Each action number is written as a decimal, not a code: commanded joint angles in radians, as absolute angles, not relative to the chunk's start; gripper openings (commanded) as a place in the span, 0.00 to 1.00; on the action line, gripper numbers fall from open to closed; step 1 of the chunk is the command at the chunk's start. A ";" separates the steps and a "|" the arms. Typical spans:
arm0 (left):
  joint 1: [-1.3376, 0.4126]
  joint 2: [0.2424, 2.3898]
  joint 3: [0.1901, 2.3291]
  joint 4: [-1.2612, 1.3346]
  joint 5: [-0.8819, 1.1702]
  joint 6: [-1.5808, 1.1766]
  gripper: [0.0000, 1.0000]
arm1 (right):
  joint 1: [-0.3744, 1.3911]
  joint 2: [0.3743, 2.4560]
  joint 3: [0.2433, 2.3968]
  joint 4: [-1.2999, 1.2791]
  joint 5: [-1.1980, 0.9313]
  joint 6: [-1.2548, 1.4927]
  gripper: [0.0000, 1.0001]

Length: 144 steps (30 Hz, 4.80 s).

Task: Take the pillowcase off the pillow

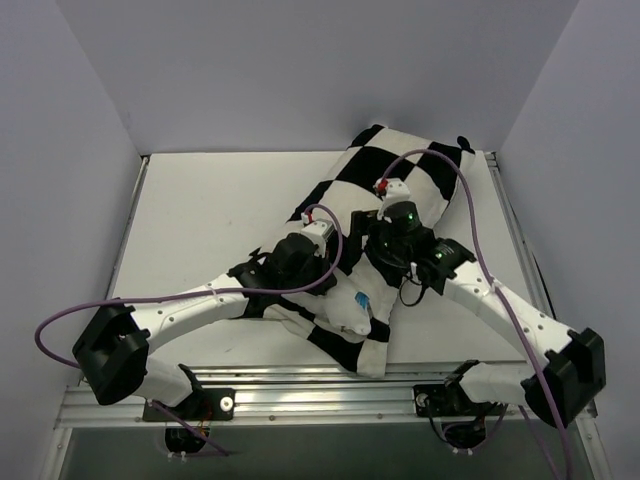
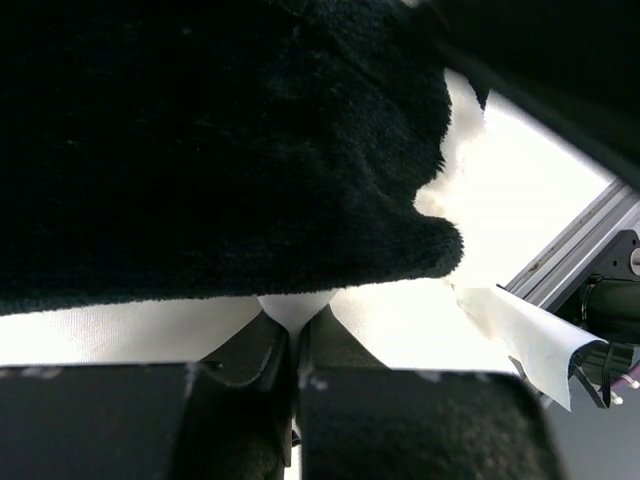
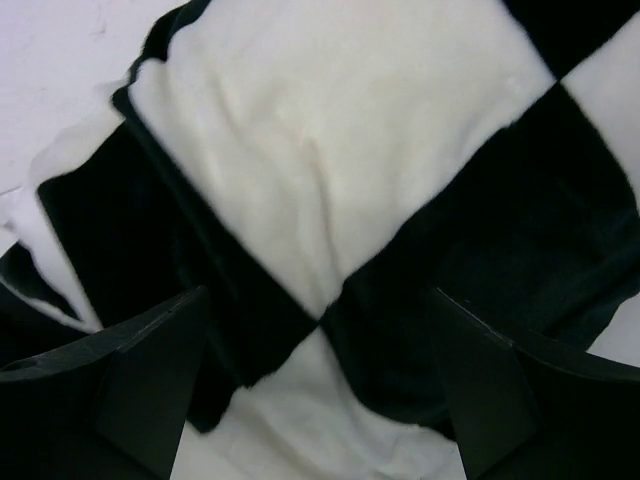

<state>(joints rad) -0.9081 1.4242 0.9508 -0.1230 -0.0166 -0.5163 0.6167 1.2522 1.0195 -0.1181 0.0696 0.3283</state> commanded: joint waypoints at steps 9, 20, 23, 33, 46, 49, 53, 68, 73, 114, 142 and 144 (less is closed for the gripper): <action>-0.900 1.410 1.011 -0.189 0.000 -0.517 0.02 | 0.683 1.077 0.818 -0.160 -0.060 0.367 0.84; -0.899 1.283 1.016 -0.348 0.000 -0.554 0.02 | 0.543 1.229 0.805 -0.049 0.161 0.431 0.03; -0.899 1.197 0.991 -0.432 0.000 -0.569 0.02 | 0.460 1.252 0.833 -0.031 0.205 0.449 0.00; -0.876 0.858 0.920 -0.669 0.153 -0.661 0.02 | 0.184 1.419 0.911 0.038 0.204 0.560 0.00; -0.874 0.819 0.811 -0.505 0.258 -0.716 0.56 | 0.233 1.502 1.035 0.014 -0.067 0.463 0.27; -0.870 0.911 0.975 -0.554 0.166 -0.626 0.91 | 0.264 1.412 1.029 -0.060 -0.087 0.451 0.57; -0.839 1.015 1.205 -0.687 0.011 -0.511 1.00 | 0.273 1.292 1.000 -0.130 -0.084 0.451 0.74; -0.592 1.099 0.813 -0.392 0.227 -0.635 0.86 | 0.344 1.472 1.011 -0.015 -0.305 0.413 0.74; -0.762 0.982 0.654 -0.229 0.194 -0.782 0.83 | 0.475 1.696 1.210 -0.009 -0.304 0.344 0.74; -0.719 0.756 0.540 -0.306 0.038 -0.719 0.86 | 1.123 1.422 0.865 -0.091 0.417 0.561 0.63; -0.672 0.918 0.598 -0.283 -0.227 -0.660 0.02 | 1.019 1.225 0.900 -0.228 0.460 0.567 0.00; -0.624 0.893 0.598 -0.368 -0.334 -0.676 0.02 | 0.958 1.154 0.916 -0.303 0.463 0.574 0.00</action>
